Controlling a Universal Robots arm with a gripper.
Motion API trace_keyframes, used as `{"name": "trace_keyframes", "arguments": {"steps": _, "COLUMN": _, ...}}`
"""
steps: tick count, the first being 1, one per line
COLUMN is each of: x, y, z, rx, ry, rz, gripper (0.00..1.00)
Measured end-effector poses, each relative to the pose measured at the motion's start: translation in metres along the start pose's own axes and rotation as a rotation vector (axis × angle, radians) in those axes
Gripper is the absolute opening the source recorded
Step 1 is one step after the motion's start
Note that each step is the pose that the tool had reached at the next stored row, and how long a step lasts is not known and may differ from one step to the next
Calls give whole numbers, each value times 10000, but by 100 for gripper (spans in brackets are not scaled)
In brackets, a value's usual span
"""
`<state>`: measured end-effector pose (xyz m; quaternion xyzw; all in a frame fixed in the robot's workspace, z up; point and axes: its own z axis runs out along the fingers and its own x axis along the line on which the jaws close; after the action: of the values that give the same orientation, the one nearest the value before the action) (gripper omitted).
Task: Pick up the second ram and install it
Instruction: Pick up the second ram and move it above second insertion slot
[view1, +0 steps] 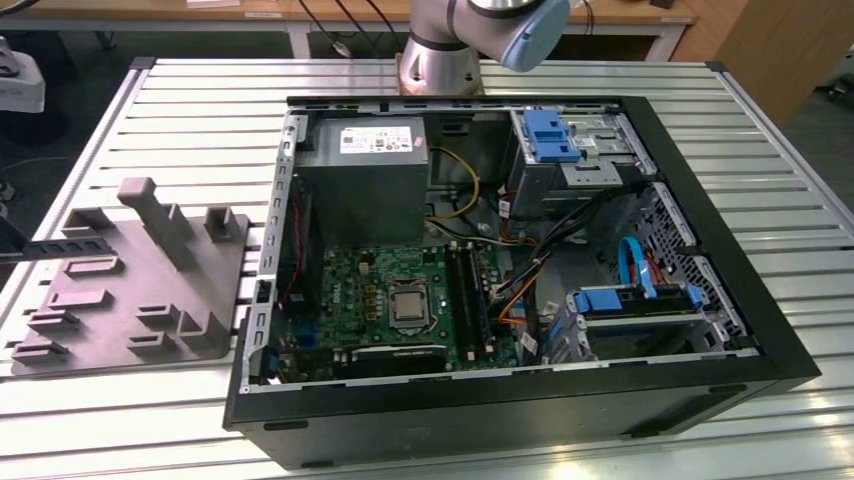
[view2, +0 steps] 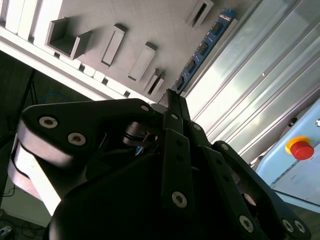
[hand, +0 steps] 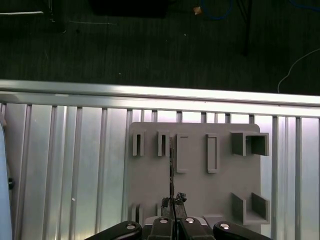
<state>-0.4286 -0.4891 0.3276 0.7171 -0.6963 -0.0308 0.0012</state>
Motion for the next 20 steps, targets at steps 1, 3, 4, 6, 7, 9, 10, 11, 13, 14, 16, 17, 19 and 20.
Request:
{"name": "trace_keyframes", "arguments": {"steps": 1, "x": -1, "y": 0, "z": -8, "rx": 0, "ry": 0, "rz": 2, "gripper": 11}}
{"name": "trace_keyframes", "arguments": {"steps": 3, "x": -4, "y": 1, "z": -27, "rx": 1, "ry": 0, "rz": 3, "gripper": 11}}
{"name": "trace_keyframes", "arguments": {"steps": 4, "x": -5, "y": 2, "z": -38, "rx": 0, "ry": 0, "rz": 4, "gripper": 11}}
{"name": "trace_keyframes", "arguments": {"steps": 6, "x": -7, "y": 3, "z": -63, "rx": 0, "ry": 0, "rz": 6, "gripper": 11}}
{"name": "trace_keyframes", "arguments": {"steps": 7, "x": -8, "y": 3, "z": -75, "rx": 0, "ry": 0, "rz": 7, "gripper": 11}}
{"name": "trace_keyframes", "arguments": {"steps": 9, "x": -10, "y": 4, "z": -98, "rx": 1, "ry": -1, "rz": 9, "gripper": 11}}
{"name": "trace_keyframes", "arguments": {"steps": 10, "x": -11, "y": 5, "z": -108, "rx": 1, "ry": -1, "rz": 10, "gripper": 11}}
{"name": "trace_keyframes", "arguments": {"steps": 11, "x": -12, "y": 5, "z": -118, "rx": 1, "ry": -1, "rz": 10, "gripper": 11}}
{"name": "trace_keyframes", "arguments": {"steps": 13, "x": -13, "y": 6, "z": -141, "rx": 0, "ry": 0, "rz": 11, "gripper": 11}}
{"name": "trace_keyframes", "arguments": {"steps": 14, "x": -14, "y": 7, "z": -153, "rx": 1, "ry": 0, "rz": 11, "gripper": 11}}
{"name": "trace_keyframes", "arguments": {"steps": 16, "x": -15, "y": 8, "z": -176, "rx": 1, "ry": 0, "rz": 12, "gripper": 11}}
{"name": "trace_keyframes", "arguments": {"steps": 17, "x": -16, "y": 8, "z": -189, "rx": 1, "ry": -1, "rz": 12, "gripper": 11}}
{"name": "trace_keyframes", "arguments": {"steps": 19, "x": -18, "y": 10, "z": -213, "rx": 1, "ry": 0, "rz": 12, "gripper": 11}}
{"name": "trace_keyframes", "arguments": {"steps": 20, "x": -20, "y": 10, "z": -225, "rx": 0, "ry": 0, "rz": 13, "gripper": 11}}
